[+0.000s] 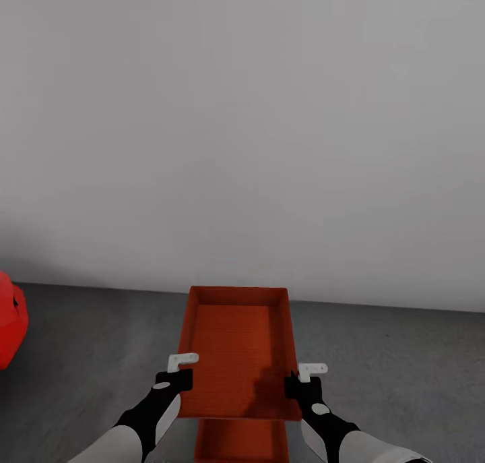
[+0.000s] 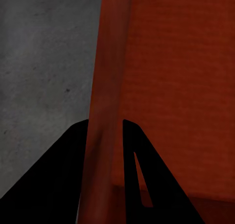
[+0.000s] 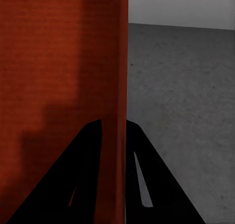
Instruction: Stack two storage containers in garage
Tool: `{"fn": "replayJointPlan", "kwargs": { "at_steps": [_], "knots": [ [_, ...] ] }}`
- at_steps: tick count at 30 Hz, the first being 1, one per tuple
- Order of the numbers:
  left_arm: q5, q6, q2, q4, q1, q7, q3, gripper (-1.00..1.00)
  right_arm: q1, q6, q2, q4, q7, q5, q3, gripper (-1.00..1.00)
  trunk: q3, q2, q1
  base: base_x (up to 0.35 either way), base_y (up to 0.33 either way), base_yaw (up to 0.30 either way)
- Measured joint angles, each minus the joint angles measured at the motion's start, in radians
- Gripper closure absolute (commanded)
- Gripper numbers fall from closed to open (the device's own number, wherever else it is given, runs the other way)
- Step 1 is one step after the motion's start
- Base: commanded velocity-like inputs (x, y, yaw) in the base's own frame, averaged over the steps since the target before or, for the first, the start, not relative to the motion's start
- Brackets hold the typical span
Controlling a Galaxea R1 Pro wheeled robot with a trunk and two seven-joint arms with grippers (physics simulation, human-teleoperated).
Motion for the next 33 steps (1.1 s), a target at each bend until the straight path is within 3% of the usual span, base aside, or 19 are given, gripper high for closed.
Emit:
{"fn": "replayJointPlan", "kwargs": {
  "at_steps": [33],
  "knots": [
    [-0.001, 0.0, 0.0, 0.0, 0.0, 0.0, 0.0, 1.0, 0.0, 0.0, 0.0, 0.001, 0.0, -0.002, 0.001, 1.0, -0.051, 0.0, 0.0, 0.0, 0.0, 0.0]
  ]
}}
